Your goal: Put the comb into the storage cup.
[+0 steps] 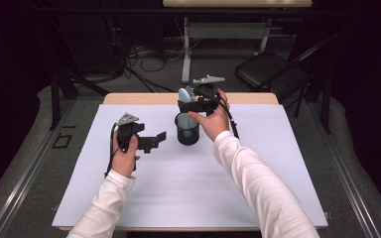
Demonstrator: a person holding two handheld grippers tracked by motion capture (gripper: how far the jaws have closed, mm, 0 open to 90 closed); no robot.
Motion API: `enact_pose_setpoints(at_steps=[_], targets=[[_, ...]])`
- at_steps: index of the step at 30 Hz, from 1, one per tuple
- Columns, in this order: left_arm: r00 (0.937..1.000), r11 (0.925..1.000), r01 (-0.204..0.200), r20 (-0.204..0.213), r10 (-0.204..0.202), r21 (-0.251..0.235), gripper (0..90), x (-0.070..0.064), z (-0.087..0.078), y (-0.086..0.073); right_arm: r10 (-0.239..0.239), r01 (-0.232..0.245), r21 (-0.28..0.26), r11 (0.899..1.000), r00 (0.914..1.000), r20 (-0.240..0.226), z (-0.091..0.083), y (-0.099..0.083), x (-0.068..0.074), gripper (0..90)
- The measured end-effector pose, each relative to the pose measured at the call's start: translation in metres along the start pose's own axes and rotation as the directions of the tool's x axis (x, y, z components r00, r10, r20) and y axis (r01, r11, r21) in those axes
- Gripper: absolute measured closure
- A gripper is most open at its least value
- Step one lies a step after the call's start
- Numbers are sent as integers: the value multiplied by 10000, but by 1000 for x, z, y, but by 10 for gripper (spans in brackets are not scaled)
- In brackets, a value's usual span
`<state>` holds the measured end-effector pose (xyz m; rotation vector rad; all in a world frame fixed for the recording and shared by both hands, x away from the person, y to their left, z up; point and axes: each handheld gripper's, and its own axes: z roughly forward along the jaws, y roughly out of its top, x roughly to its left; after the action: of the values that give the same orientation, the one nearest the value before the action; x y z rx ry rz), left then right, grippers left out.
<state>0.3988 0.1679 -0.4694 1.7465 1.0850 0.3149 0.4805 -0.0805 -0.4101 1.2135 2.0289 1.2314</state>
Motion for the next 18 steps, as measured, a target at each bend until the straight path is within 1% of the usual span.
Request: enact_pose_setpoints(at_steps=[9,11,18], targets=[[10000,10000,-1,-1,1,12,4,0,0,0,-52,54,222,9997,9999,-118,-5,2,-2,0],[10000,10000,-1,9,1,17,4,0,0,0,-118,120,286,9995,9999,-65,-7,3,-1,0],[10000,10000,-17,32,17,6,5,0,0,0,-184,186,162,9997,9997,-162,-12,5,-3,16]])
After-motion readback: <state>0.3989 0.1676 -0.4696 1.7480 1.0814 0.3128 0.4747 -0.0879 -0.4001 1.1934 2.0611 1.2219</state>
